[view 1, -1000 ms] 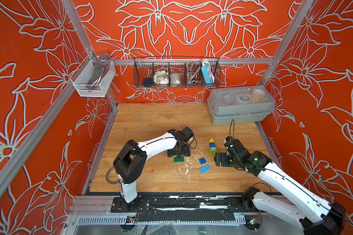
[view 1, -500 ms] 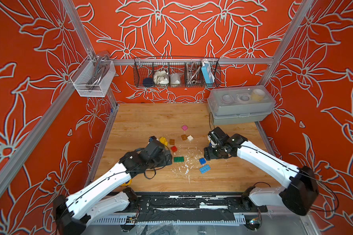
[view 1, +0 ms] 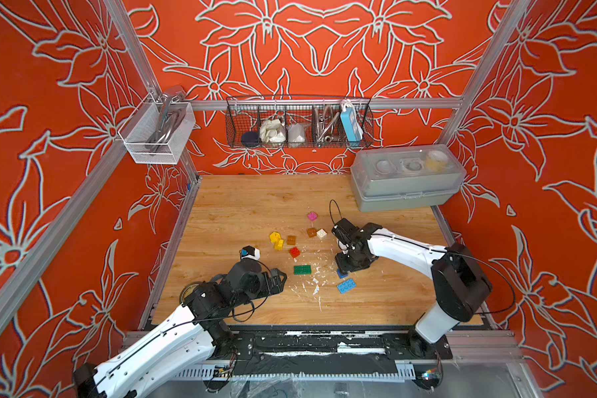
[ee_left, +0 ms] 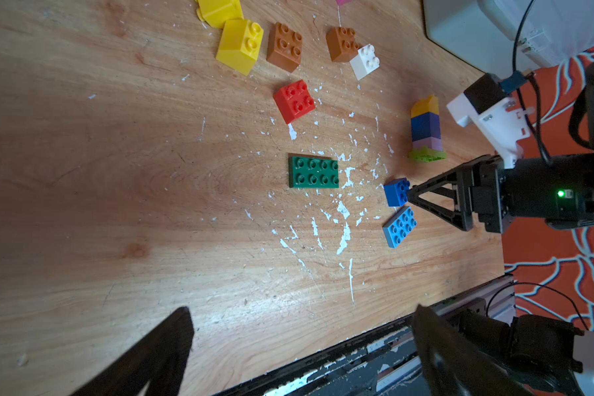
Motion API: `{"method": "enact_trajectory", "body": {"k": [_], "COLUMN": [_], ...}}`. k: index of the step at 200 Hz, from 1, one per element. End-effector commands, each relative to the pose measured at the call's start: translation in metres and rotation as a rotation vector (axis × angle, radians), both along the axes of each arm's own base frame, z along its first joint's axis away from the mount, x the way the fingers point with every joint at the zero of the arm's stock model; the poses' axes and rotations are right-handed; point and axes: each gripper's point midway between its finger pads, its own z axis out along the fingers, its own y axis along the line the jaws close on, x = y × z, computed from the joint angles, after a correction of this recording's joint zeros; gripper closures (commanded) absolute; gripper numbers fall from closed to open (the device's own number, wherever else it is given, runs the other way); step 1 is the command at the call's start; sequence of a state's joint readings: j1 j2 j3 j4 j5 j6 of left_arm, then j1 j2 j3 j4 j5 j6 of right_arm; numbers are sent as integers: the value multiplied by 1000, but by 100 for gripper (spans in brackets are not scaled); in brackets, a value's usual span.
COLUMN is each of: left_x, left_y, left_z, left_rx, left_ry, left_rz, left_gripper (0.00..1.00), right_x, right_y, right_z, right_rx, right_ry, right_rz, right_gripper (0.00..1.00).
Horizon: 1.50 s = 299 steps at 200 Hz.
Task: Assemble the number 1 with lego
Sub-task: Pick up the lego brick from the center of the board.
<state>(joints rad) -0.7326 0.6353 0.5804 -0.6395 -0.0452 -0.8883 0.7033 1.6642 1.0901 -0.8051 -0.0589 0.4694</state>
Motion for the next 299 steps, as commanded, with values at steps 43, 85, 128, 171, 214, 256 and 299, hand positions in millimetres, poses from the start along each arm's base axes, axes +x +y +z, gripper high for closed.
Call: {"method": "enact_trajectory", "body": {"k": [43,85,128,171,214,256,299], "left_x": [-1,1,3,4,3,4,4], "left_y": [0,-5,-5,-5,-4,-4,-3], "left_z": [13,14,11,10,10,10,10], "left_rx": [-62,-68,-64,-69,-78,-87,-94], "left_ry": [-45,-39,-28,-24,-28,-31,-35], "left_rz": [7,-11,-8,-6,-5,-3,3], "left_gripper": [0,0,0,0,0,0,0], "right_x": [4,2,0,-1,-1,-3,0], "right_y": [25,23,19,11,10,9,15], "right_z": [-2,-16,-20,-27,-28,-26,-16], "right_rx": [70,46,27,-20,-29,-47,-39], "right_ry": [3,26,29,42,46,46,44], "right_rz": [45,44,37,-8,-39,-58,-110], "right_gripper": [42,50,58,59,53,63,85]}}
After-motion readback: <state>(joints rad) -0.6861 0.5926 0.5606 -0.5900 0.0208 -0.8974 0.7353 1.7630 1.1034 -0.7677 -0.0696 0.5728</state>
